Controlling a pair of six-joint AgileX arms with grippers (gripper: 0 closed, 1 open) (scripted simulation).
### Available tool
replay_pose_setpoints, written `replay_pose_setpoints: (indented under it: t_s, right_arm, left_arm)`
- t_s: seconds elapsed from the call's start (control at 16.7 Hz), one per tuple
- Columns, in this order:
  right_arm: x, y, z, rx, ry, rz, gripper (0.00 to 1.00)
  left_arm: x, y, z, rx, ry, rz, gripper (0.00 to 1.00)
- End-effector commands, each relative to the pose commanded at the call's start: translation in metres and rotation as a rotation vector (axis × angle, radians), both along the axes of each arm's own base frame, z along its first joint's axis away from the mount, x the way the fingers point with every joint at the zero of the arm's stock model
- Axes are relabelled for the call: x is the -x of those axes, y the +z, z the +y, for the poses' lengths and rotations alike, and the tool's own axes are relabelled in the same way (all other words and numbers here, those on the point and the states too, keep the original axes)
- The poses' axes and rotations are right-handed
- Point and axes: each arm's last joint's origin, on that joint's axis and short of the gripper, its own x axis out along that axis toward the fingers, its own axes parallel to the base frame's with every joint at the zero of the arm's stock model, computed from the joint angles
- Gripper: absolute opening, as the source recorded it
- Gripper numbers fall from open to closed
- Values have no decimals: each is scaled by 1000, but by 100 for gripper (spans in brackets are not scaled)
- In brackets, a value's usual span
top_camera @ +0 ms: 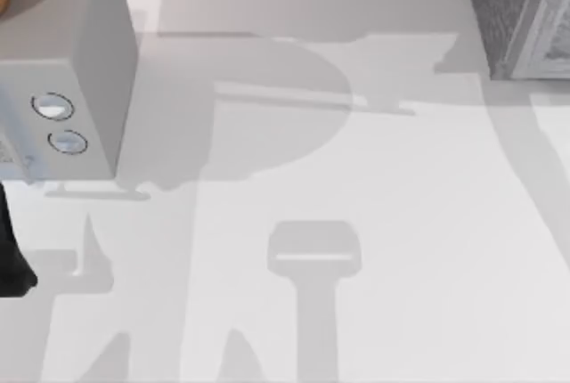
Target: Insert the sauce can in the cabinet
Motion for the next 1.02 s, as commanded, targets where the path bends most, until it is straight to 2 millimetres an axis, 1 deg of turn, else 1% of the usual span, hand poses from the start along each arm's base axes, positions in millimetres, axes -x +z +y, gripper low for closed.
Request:
replay_pose_setpoints:
  t_s: [0.18, 0.24, 0.66, 1.02]
  right_arm:
    - [0, 0, -1, -1, -3, 0, 0]
    - [-3, 0, -1, -1, -2, 1, 0]
    - [-49, 1, 2, -1, 0, 0, 0]
    - [-90, -3, 1, -1, -5, 1, 0]
  left_arm:
    - [0, 0, 0, 0, 0, 0, 100]
    - [0, 0, 0, 0, 0, 0, 100]
    - [0, 0, 0, 0, 0, 0, 100]
    - [0, 0, 0, 0, 0, 0, 100]
